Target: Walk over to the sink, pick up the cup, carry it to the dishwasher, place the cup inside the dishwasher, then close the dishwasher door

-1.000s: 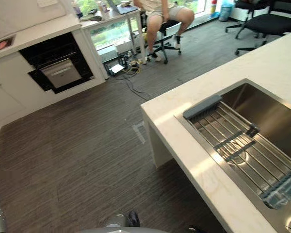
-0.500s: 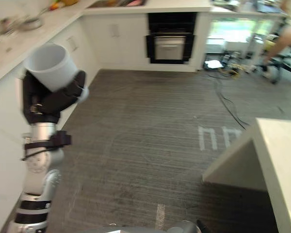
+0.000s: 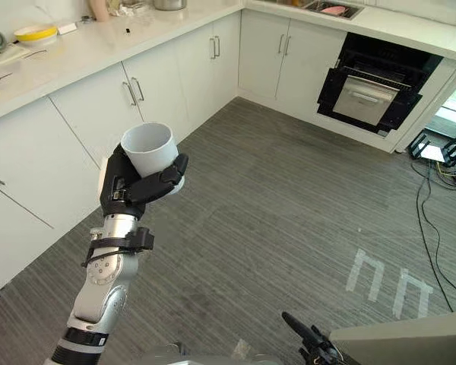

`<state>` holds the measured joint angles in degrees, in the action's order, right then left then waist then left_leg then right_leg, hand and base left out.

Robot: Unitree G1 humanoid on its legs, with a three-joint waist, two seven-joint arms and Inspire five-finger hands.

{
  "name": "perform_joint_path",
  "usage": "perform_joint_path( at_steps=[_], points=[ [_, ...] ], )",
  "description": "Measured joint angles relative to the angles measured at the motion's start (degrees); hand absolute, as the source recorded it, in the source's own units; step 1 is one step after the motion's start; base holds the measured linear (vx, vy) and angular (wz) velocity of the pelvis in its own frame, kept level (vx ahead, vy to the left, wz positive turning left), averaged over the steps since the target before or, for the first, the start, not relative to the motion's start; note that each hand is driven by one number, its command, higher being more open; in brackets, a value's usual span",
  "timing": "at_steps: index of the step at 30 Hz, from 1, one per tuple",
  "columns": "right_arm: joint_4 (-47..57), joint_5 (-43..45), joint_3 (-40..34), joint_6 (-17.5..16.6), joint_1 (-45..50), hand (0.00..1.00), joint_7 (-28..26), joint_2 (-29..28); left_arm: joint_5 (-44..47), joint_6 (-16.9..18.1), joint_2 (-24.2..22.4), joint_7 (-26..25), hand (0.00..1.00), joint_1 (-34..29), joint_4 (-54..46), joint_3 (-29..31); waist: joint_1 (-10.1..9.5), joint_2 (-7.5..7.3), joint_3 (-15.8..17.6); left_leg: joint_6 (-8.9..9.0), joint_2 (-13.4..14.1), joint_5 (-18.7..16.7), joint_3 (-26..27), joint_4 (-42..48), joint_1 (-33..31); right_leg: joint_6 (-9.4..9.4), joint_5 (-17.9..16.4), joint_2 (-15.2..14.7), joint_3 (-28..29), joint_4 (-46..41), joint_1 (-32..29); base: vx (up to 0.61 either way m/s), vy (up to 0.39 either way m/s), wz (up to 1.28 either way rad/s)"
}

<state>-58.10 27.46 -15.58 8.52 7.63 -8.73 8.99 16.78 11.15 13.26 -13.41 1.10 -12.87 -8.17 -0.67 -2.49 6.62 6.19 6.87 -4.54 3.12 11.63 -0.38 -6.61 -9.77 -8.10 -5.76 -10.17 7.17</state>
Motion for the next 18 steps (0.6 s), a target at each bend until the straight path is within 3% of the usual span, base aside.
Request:
perform_joint_path(
  at_steps=[8,18],
  points=[
    [-2.3,0.5,0.7,2.7,3.2,1.00,0.6,-0.6,0.0,1.9,-1.5,0.8,0.00,-0.7,2.0,1.6,1.35,0.14,-0.2,0.22,0.7,0.9,2.9,-2.4,2.6,0.09,1.8,0.3,1.1,0.6,-0.2,-0.02,-0.001,-0.19],
    [-3.7,2.7,-4.3,1.2,6.1,1.00,1.3,-3.1,0.7,2.0,-2.5,2.6,0.00,-1.2,6.0,0.8,3.71,1.24,-1.0,0.22,0.1,1.4,8.6,-5.6,4.3,0.10,4.1,-0.1,5.8,2.8,-2.4,-0.13,0.035,-0.27]
  ],
)
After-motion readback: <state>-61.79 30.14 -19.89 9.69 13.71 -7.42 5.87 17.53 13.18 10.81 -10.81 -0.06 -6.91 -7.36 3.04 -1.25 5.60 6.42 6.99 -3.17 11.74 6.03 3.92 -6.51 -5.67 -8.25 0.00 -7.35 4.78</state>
